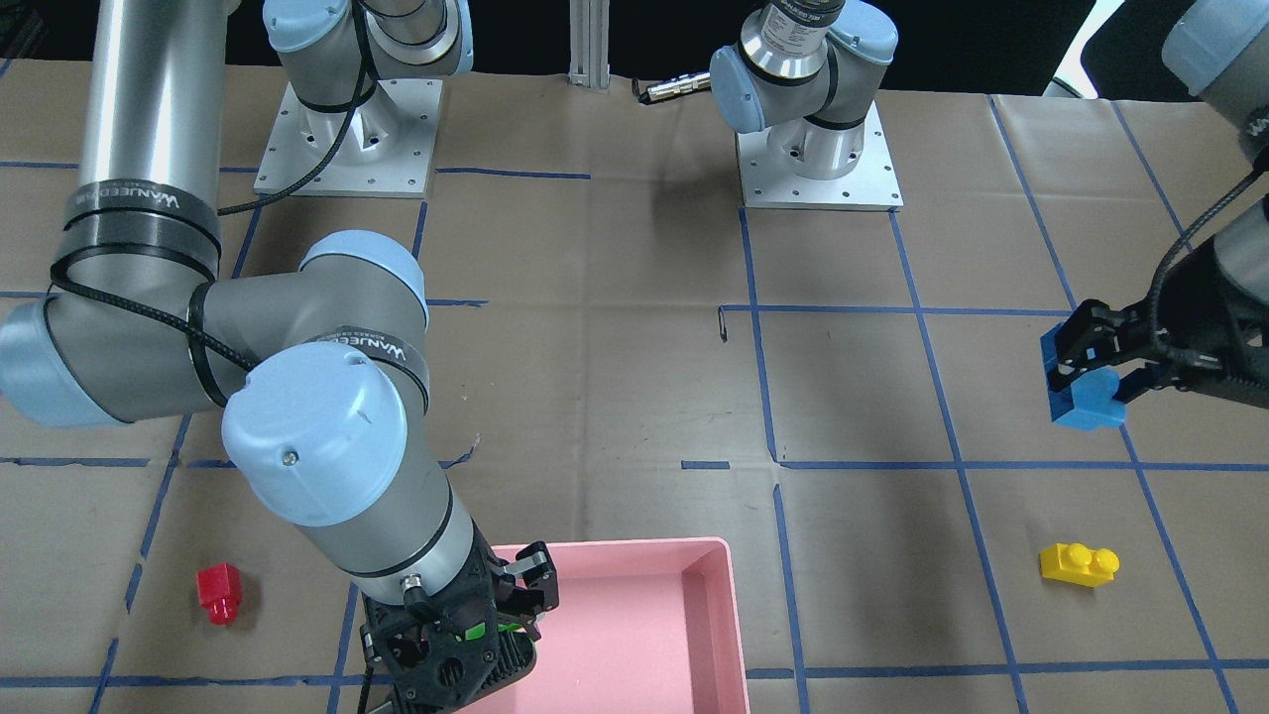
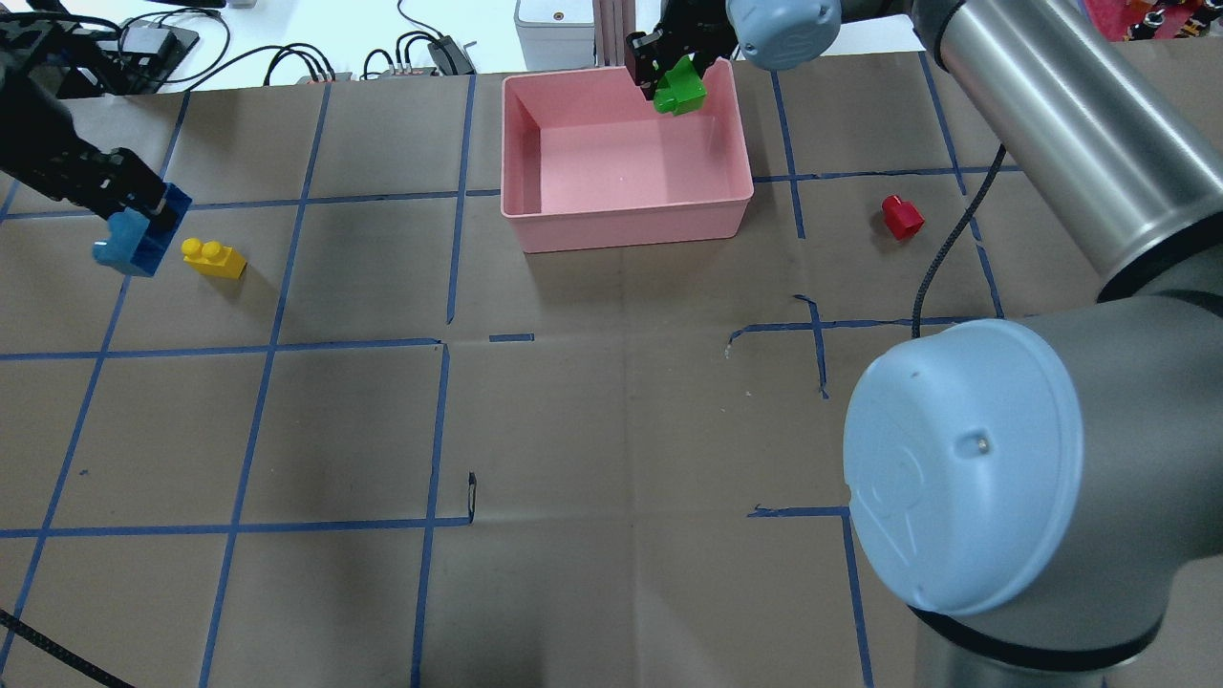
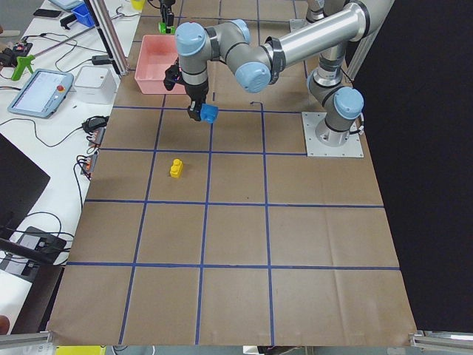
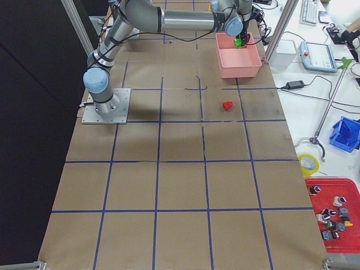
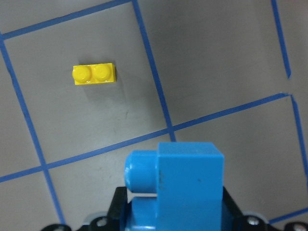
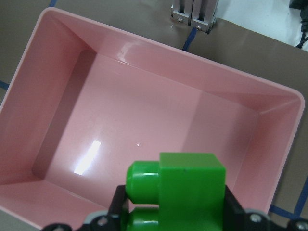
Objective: Put all blocks into box
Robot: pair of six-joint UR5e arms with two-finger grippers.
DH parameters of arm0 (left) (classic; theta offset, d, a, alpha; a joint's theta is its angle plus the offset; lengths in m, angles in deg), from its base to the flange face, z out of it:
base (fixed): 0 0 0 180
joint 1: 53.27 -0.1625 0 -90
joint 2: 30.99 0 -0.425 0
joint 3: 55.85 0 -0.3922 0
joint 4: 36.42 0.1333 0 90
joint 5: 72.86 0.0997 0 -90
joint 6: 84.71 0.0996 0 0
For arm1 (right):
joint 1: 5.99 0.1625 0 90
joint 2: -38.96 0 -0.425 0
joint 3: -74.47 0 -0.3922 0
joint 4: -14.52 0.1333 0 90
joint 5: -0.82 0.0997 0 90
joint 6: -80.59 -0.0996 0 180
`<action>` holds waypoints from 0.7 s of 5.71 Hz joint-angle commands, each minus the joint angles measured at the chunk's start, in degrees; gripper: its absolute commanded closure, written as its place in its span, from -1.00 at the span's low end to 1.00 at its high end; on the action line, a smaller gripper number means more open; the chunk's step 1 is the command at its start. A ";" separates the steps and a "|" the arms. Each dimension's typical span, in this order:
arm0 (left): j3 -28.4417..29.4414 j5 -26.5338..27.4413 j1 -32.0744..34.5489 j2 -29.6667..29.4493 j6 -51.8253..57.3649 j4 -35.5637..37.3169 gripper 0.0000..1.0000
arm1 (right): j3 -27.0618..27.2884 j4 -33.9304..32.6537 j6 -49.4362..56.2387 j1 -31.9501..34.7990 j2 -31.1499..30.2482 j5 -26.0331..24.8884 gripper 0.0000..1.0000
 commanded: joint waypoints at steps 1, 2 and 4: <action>10.71 0.17 9.70 -8.67 -15.22 0.40 0.65 | -0.49 -1.66 0.21 0.32 1.00 -0.16 -1.00; 17.75 0.34 13.57 -13.86 -20.06 -0.39 0.65 | 0.12 -1.48 0.04 0.23 0.74 -0.25 -0.99; 26.65 0.26 21.30 -21.35 -31.47 -0.22 0.65 | 4.15 1.75 -0.41 -3.08 -3.53 -4.61 -0.98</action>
